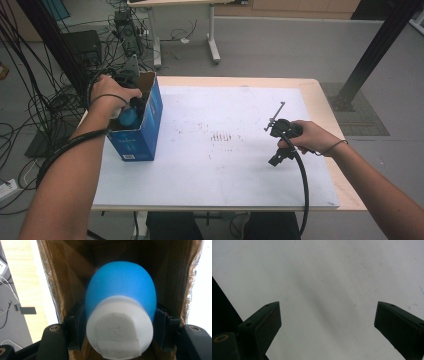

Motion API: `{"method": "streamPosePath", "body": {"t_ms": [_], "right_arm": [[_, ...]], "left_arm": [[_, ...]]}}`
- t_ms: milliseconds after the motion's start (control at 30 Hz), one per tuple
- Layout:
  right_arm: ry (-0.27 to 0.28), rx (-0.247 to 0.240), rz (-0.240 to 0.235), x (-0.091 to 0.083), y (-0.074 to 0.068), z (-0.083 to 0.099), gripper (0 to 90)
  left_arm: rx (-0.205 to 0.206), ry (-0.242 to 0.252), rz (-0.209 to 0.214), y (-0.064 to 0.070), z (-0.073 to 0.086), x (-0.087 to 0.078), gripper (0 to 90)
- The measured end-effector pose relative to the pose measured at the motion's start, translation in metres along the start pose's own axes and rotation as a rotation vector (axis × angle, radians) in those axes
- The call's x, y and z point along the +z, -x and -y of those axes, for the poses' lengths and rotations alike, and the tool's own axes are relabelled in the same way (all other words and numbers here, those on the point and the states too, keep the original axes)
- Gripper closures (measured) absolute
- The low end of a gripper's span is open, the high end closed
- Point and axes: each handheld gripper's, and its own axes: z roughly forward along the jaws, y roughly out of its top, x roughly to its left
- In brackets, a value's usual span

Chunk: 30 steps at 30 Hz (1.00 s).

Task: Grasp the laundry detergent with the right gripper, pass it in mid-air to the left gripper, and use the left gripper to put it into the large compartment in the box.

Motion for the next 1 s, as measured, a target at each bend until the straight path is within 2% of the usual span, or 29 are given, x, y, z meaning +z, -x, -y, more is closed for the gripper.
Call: {"method": "streamPosePath", "body": {"t_ms": [1000], "right_arm": [[0.002,0.000,-0.005,0.0009,-0.0004,-0.0006,7.2]], "left_arm": [[-0.012,-0.005,0.007,-0.0030,-0.0016,0.0001,37.7]]}}
